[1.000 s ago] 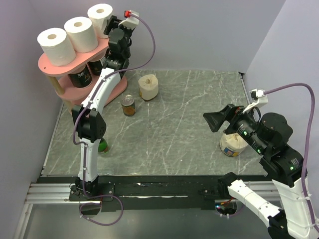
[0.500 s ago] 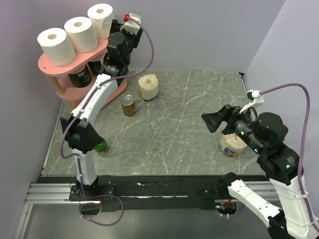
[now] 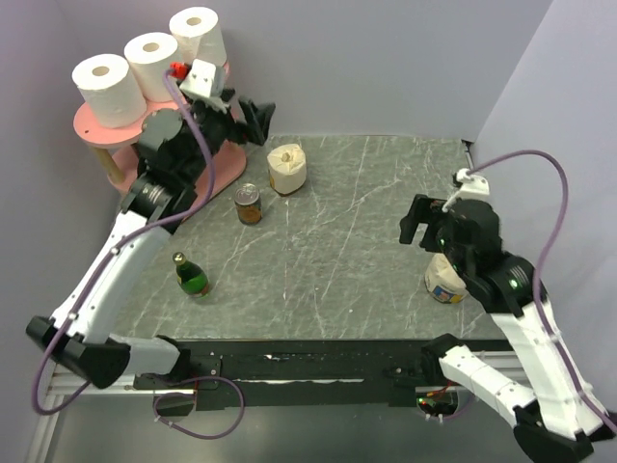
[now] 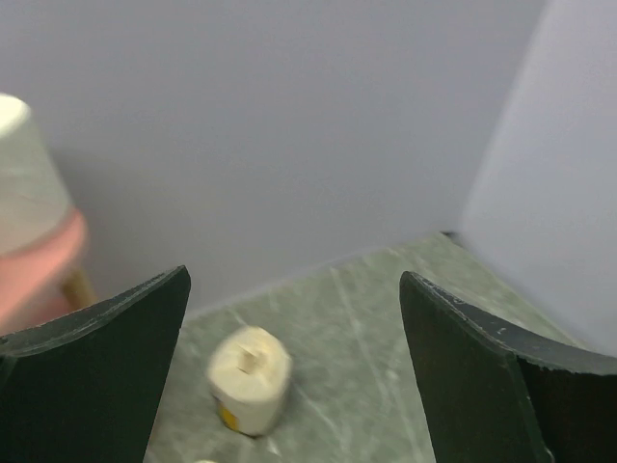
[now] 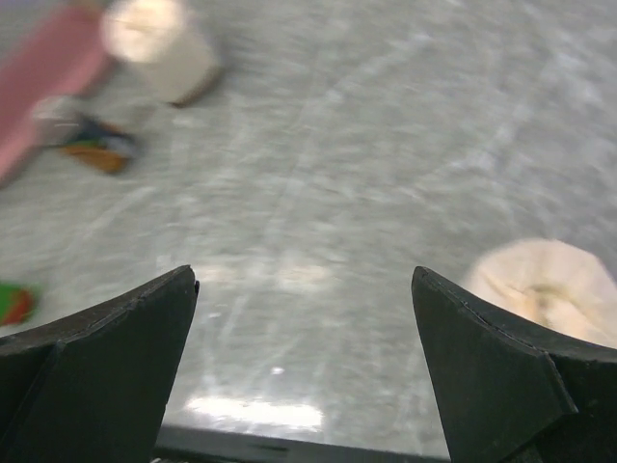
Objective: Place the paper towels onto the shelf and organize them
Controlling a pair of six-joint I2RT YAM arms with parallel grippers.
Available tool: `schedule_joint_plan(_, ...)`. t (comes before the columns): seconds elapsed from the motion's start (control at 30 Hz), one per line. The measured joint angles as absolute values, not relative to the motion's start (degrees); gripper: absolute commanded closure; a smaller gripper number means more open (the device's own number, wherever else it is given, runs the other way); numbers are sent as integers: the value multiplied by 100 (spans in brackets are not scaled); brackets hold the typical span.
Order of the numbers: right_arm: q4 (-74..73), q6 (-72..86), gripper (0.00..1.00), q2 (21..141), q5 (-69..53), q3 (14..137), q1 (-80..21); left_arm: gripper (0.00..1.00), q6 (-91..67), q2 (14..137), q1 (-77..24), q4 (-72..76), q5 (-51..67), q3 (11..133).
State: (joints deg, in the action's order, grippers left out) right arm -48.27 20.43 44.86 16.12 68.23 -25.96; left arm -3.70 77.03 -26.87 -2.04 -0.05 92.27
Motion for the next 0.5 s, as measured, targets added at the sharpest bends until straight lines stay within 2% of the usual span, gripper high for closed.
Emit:
schedule_joint_plan(0.1,-5155,2134,0,5096,1997,6825,-2379,4,-810,7284,-2762,-320,333,8680)
schedule_joint_plan(0.17,-5282,2163,5,5496,2071,6772,-2134,4,-965,7181,-2768,-504,491,8407)
schedule_joint_plan(0.37,-5210,2156,12,6160,1614,5983,-869,4,-1085,6814,-2947,-760,375,6877)
schedule_joint_plan(0.5,-5129,2167,15,6357,1420,5881,-432,4,-1114,6418,-3173,-891,220,6160)
